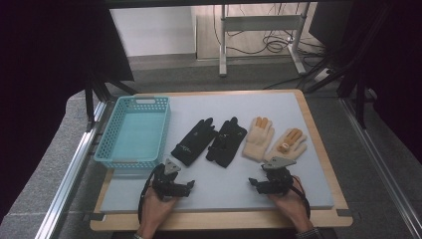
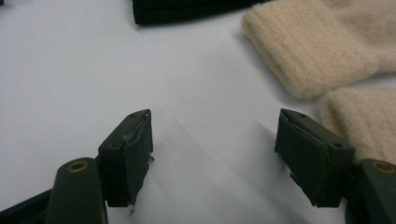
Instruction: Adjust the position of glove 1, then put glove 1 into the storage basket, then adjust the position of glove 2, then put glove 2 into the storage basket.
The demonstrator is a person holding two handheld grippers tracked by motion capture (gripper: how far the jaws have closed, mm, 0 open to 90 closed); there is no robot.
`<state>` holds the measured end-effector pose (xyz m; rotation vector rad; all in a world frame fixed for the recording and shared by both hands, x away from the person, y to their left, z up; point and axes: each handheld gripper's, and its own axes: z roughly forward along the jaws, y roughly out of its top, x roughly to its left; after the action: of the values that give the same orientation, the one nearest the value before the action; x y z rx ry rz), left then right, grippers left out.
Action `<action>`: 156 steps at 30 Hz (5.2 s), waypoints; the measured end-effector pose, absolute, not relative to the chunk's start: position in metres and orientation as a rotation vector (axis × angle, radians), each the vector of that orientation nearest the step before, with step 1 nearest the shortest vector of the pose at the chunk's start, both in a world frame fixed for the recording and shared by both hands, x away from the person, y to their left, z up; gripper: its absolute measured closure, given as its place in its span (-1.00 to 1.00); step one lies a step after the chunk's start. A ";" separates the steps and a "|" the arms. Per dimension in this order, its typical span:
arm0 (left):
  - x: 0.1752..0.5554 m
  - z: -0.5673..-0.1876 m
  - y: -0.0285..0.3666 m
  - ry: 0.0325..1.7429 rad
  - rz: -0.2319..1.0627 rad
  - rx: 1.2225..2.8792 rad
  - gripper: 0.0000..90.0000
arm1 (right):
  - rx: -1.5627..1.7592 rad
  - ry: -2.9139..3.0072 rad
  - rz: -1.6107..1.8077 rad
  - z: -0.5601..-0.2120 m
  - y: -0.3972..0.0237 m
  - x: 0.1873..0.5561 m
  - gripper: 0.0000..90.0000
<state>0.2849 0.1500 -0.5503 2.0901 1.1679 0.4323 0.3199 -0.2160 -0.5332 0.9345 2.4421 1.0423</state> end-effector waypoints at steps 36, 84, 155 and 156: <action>0.285 -0.551 0.150 1.170 0.433 2.084 -0.81 | 1.016 2.422 1.053 -0.529 -0.211 0.322 -0.43; 0.285 -0.551 0.150 1.173 0.430 2.081 -0.81 | 0.962 2.424 1.100 -0.492 -0.161 0.406 0.25; 0.285 -0.550 0.150 1.170 0.431 2.085 -0.81 | 0.733 2.823 1.128 -0.473 -0.146 0.350 0.82; 0.285 -0.550 0.150 1.170 0.431 2.086 -0.81 | 0.722 2.824 1.105 -0.477 -0.145 0.352 0.79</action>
<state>0.2847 0.1500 -0.5504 2.0858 1.1701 0.4310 0.3519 -0.1453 -0.4773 0.7224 2.8245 1.1047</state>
